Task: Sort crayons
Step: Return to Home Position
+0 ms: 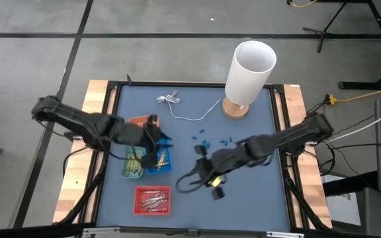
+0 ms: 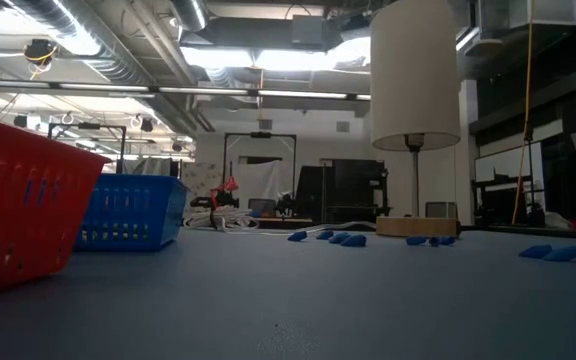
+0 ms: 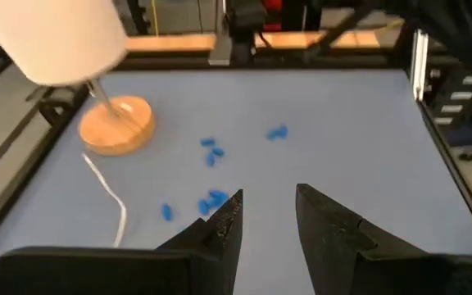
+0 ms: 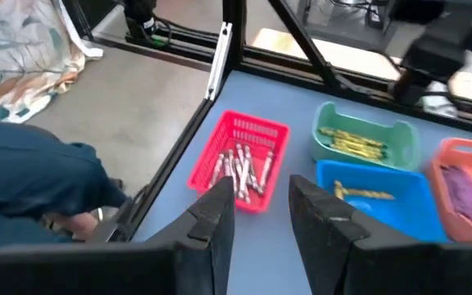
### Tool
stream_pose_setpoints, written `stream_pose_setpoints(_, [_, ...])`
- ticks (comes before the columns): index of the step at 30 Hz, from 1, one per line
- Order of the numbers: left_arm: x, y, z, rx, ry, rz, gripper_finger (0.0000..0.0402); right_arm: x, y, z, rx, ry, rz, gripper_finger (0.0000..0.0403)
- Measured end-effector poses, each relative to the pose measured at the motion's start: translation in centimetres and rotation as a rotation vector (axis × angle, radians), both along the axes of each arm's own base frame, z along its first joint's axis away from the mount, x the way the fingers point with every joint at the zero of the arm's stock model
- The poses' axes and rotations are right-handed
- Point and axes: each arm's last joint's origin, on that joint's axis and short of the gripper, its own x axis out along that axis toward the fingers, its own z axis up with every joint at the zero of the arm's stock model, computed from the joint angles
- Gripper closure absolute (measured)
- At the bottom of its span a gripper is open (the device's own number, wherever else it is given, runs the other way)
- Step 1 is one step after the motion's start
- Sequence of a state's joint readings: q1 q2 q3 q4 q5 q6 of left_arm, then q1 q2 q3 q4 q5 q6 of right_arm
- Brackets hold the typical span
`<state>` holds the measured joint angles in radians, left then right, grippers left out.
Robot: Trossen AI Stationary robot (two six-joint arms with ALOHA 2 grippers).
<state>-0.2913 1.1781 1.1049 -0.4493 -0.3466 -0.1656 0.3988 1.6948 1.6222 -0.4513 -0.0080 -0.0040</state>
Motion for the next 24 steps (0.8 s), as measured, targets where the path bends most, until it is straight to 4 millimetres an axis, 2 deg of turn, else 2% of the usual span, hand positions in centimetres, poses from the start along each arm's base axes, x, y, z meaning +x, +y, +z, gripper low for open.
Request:
stream_pose_setpoints(5, [-2.1,2.7,2.1,0.001,-0.070,0.012,0.0302,-5.1,-2.4,4.3,-0.041,-0.009,-0.060,0.0286])
stream_pose_setpoints(11, [-6.1,4.4,4.4,0.017,-0.170,0.038,0.0302,-11.6,-5.6,8.1,-0.111,-0.045,-0.198,0.0286])
stream_pose_setpoints(18, [-10.8,5.2,5.8,0.012,-0.240,0.060,0.0302,-18.2,-8.5,10.0,-0.136,-0.029,-0.243,0.0286])
stream_pose_setpoints(24, [-14.4,5.8,6.3,0.020,-0.284,0.104,0.0302,-22.7,-10.5,10.6,-0.128,-0.031,-0.262,0.0286])
